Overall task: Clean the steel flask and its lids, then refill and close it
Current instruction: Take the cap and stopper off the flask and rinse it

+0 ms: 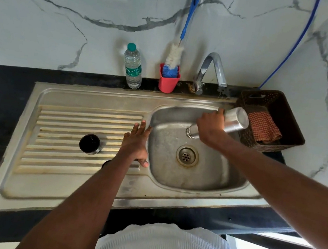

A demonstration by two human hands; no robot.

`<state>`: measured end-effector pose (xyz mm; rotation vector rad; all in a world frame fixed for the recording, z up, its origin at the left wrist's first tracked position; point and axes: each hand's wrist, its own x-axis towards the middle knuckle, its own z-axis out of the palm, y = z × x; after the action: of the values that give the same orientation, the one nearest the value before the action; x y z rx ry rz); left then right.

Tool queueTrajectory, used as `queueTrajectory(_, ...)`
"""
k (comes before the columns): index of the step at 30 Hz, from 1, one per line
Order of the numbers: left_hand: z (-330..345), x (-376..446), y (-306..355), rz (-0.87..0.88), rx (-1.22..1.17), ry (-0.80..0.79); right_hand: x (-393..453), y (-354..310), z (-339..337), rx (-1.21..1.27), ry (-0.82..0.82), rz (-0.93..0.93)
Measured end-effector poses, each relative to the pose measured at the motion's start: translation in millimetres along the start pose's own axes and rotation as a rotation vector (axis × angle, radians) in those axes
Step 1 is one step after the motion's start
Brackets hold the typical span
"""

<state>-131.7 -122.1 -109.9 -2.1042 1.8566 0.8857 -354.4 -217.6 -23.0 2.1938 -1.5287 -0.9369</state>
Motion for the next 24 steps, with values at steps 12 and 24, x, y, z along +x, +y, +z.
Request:
queueTrajectory(12,-1,0,-2,0.005,0.019,-0.002,-29,0,-23,0.048,0.160,0.148)
queueTrajectory(24,1,5,-5,0.015,0.018,0.026,-45,-2,9,0.066,0.207,-0.004)
